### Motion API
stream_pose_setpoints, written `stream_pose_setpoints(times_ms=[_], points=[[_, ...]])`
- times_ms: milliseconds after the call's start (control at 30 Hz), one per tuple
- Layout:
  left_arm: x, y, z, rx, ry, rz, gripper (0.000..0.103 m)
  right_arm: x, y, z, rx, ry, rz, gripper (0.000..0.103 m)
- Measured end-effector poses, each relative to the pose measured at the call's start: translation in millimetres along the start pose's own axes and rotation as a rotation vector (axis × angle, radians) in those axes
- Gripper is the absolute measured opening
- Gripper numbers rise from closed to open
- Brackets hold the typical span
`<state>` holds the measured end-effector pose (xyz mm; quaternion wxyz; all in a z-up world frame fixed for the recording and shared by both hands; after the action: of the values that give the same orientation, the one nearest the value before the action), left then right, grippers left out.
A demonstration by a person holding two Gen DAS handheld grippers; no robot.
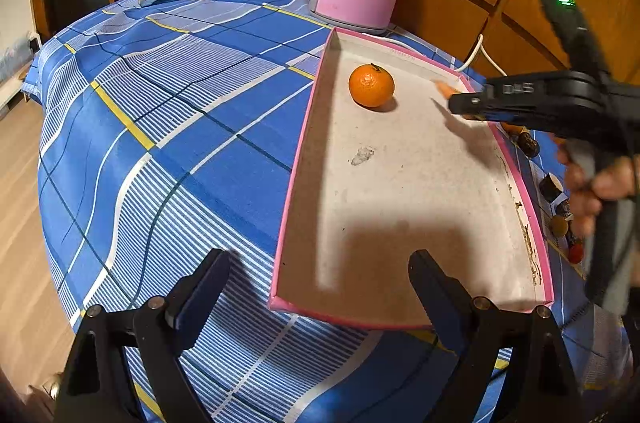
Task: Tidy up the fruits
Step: 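Carry the carrot into the tray and release it from the right tool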
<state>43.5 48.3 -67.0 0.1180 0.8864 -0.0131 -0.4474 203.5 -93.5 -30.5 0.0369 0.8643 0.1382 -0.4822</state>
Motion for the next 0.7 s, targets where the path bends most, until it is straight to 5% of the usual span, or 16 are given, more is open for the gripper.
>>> stream_pose_setpoints(times_ms=[267, 700], points=[[0.3, -0.6, 1.2, 0.0, 0.001, -0.001, 0.093, 24.5, -3.5, -6.9, -0.012, -0.031, 0.044, 0.028], [-5.9, 2.7, 0.8, 0.004, 0.018, 0.014, 0.093, -50.3, 14.6, 28.7, 0.089, 0.134, 0.045, 0.031]])
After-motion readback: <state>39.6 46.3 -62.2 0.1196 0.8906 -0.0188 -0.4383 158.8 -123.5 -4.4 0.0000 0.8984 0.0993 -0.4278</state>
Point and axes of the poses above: each gripper's, at about its wrist camera, not at the fingertips, and x roughly the way its jaws point, y to its right, z to its underside, the point moved 1 cm from there along x, roughly the way its jaws point
